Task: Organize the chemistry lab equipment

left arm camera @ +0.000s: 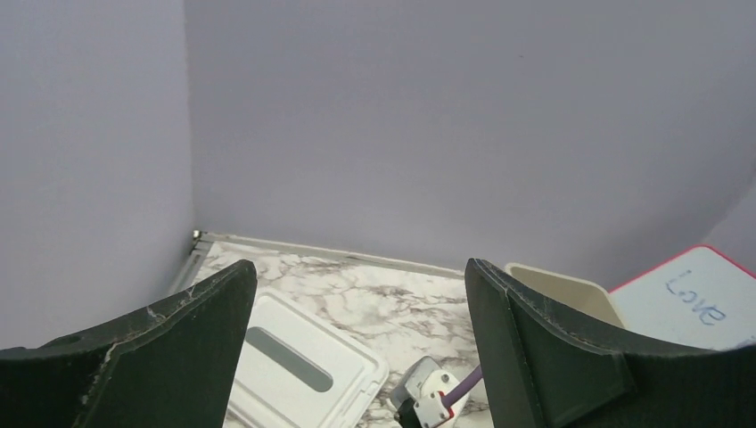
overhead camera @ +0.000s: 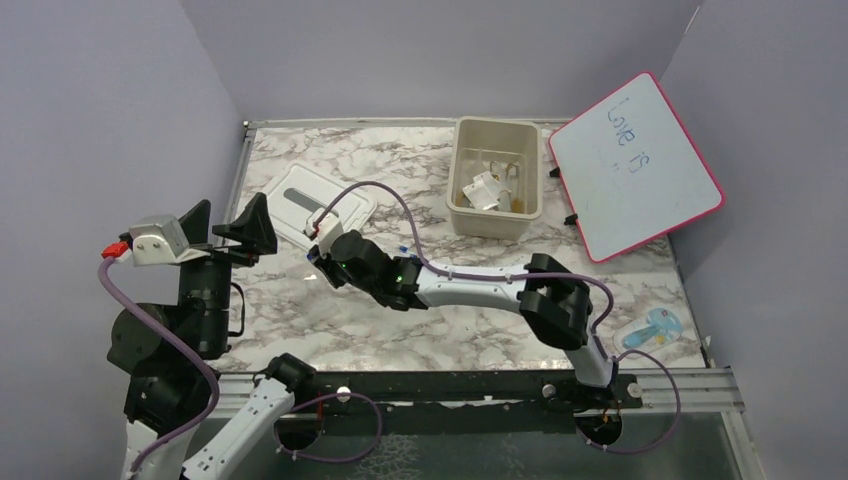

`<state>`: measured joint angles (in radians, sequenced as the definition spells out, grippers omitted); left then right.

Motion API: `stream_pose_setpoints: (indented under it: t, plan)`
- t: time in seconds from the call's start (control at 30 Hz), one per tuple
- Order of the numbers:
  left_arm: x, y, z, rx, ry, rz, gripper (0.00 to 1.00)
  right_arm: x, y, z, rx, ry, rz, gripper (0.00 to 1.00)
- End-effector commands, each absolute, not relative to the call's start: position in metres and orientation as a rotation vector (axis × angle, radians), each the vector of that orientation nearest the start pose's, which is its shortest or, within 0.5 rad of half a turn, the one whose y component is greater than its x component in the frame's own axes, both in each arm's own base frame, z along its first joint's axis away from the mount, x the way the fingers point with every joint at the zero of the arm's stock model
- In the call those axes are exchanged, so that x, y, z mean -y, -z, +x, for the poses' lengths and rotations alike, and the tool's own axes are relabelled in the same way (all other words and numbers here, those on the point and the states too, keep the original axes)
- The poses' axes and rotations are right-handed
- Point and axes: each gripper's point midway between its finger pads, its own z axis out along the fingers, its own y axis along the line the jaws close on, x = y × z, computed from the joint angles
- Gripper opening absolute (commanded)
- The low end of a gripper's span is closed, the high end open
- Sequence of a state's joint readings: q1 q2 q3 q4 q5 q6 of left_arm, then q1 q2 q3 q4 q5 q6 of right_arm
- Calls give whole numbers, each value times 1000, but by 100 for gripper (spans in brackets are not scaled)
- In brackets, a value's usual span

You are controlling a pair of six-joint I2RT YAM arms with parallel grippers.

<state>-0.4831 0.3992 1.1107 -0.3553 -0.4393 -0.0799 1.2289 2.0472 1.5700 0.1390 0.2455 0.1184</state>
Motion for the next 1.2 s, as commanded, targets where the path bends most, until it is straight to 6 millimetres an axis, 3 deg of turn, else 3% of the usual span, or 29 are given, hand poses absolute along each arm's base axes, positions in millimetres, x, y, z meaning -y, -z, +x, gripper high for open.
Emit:
stream_pose_setpoints:
  t: [0.0,0.57,1.17]
  plan:
    - [-18,-460,173,-1286,77,-230,89,-573,-178,262,-1666,-544,-822,15]
    - [-18,-449,179,-1317,28,-207,89,-608,-140,250,-1716,-633,-915,15]
    - [-12,-448,183,-1333,45,-189,89,-605,-116,258,-1791,-542,-909,15]
